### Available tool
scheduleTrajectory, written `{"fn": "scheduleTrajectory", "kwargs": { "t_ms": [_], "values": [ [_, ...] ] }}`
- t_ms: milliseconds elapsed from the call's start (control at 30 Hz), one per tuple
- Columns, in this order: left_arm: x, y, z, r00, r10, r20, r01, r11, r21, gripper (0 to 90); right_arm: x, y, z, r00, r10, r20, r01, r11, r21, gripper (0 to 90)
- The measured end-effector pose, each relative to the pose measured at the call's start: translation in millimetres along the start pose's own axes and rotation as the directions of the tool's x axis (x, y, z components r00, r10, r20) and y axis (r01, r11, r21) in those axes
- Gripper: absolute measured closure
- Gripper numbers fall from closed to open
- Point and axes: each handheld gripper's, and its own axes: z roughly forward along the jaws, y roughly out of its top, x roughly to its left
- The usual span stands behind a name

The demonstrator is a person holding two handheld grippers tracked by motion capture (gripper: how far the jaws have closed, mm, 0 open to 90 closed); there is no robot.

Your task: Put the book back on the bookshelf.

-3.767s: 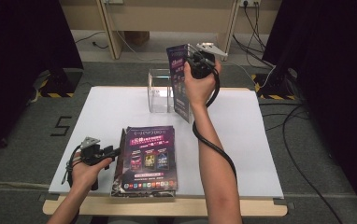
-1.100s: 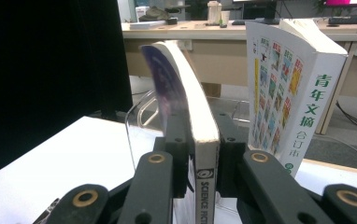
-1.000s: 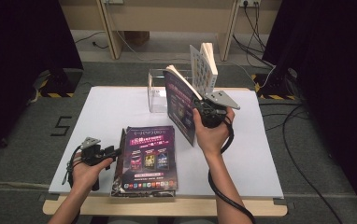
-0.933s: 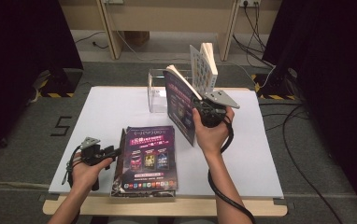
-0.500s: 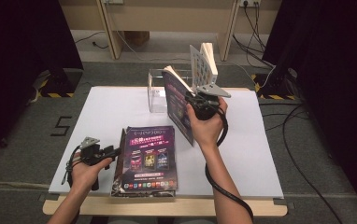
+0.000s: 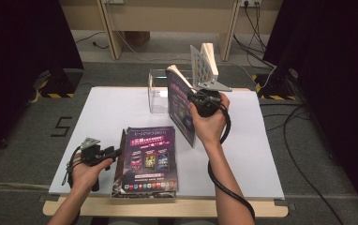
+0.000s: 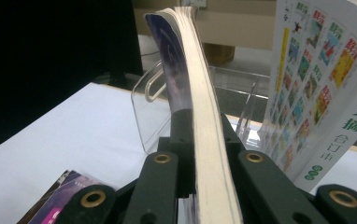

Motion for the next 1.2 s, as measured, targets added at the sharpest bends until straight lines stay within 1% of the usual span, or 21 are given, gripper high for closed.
{"fn": "scheduleTrajectory", "kwargs": {
  "t_ms": [33, 67, 100, 133, 167, 200, 233, 367, 433, 600, 633, 733, 767, 833, 933, 1067, 1200],
  "values": [
    [0.7, 0.0, 0.1, 1.0, 0.002, 0.002, -0.002, 1.0, 0.003, 57.6, 0.2, -1.0, 0.0, 0.9999, 0.015, 0.006, -0.015, 1.0, -0.007, 82.8],
    [0.7, 0.0, 0.1, 1.0, 0.002, 0.002, -0.002, 1.0, 0.003, 57.6, 0.2, -1.0, 0.0, 0.9999, 0.015, 0.006, -0.015, 1.0, -0.007, 82.8],
    [0.8, 0.0, 0.2, 1.0, 0.001, 0.002, -0.001, 1.0, 0.003, 57.6, -0.3, -1.2, 0.4, 0.9996, 0.025, 0.013, -0.024, 1.0, -0.016, 82.9],
    [0.8, 0.0, 0.2, 1.0, 0.001, 0.003, -0.001, 1.0, 0.004, 57.6, -0.3, -1.2, 0.4, 0.9996, 0.025, 0.013, -0.024, 1.0, -0.016, 82.9],
    [0.7, -0.1, 0.3, 1.0, -0.002, 0.003, 0.002, 1.0, 0.001, 57.6, -0.1, -0.6, 0.2, 0.9994, 0.028, 0.019, -0.028, 0.999, -0.037, 82.9],
    [0.8, 0.0, 0.1, 1.0, -0.002, 0.003, 0.002, 1.0, 0.002, 57.6, -0.1, -0.6, 0.2, 0.9994, 0.028, 0.019, -0.028, 0.999, -0.037, 82.9],
    [1.3, 0.1, -0.2, 1.0, 0.0, 0.002, 0.0, 1.0, 0.002, 57.5, 1.3, 1.3, -1.0, 0.9992, 0.028, 0.03, -0.026, 0.998, -0.053, 83.0],
    [1.7, 0.3, -0.5, 1.0, -0.004, -0.001, 0.004, 1.0, -0.002, 57.5, 0.9, 5.0, -1.8, 0.9986, 0.027, 0.046, -0.024, 0.997, -0.07, 82.9],
    [1.5, 0.1, -0.3, 1.0, -0.002, 0.001, 0.002, 1.0, -0.002, 57.6, 0.9, 6.2, -1.6, 0.9979, 0.039, 0.052, -0.035, 0.996, -0.076, 82.9],
    [1.6, 0.1, -0.4, 1.0, -0.003, 0.001, 0.003, 1.0, -0.003, 57.5, -0.7, 6.6, 0.5, 0.9967, 0.037, 0.073, -0.03, 0.995, -0.092, 82.9],
    [1.6, 0.1, -0.5, 1.0, -0.003, 0.001, 0.003, 1.0, -0.003, 57.5, -0.6, 6.7, 1.3, 0.9959, 0.049, 0.076, -0.041, 0.994, -0.1, 82.9],
    [1.7, 0.0, -0.2, 1.0, -0.001, 0.001, 0.001, 1.0, 0.0, 57.5, -0.4, 7.9, 2.2, 0.9954, 0.055, 0.079, -0.047, 0.993, -0.106, 82.9],
    [1.6, -0.1, 0.0, 1.0, -0.002, 0.002, 0.002, 1.0, -0.001, 57.5, -1.0, 8.8, 2.4, 0.9954, 0.047, 0.084, -0.037, 0.993, -0.11, 82.9],
    [1.7, -0.1, 0.1, 1.0, 0.0, 0.003, 0.0, 1.0, 0.002, 57.5, -0.7, 12.1, 3.6, 0.9949, 0.058, 0.083, -0.047, 0.992, -0.121, 83.0],
    [1.9, 0.0, -0.1, 1.0, -0.002, 0.004, 0.002, 1.0, -0.001, 57.4, -1.7, 13.9, 4.6, 0.9945, 0.057, 0.088, -0.045, 0.991, -0.128, 83.0],
    [2.8, 0.1, -0.5, 1.0, -0.003, 0.002, 0.003, 1.0, -0.003, 57.5, -1.1, 18.0, 8.9, 0.9937, 0.062, 0.093, -0.049, 0.99, -0.133, 83.0],
    [3.4, 0.5, -0.9, 1.0, -0.002, 0.004, 0.002, 1.0, -0.004, 57.4, -0.8, 22.9, 14.3, 0.9937, 0.056, 0.097, -0.043, 0.99, -0.134, 82.9]
  ]
}}
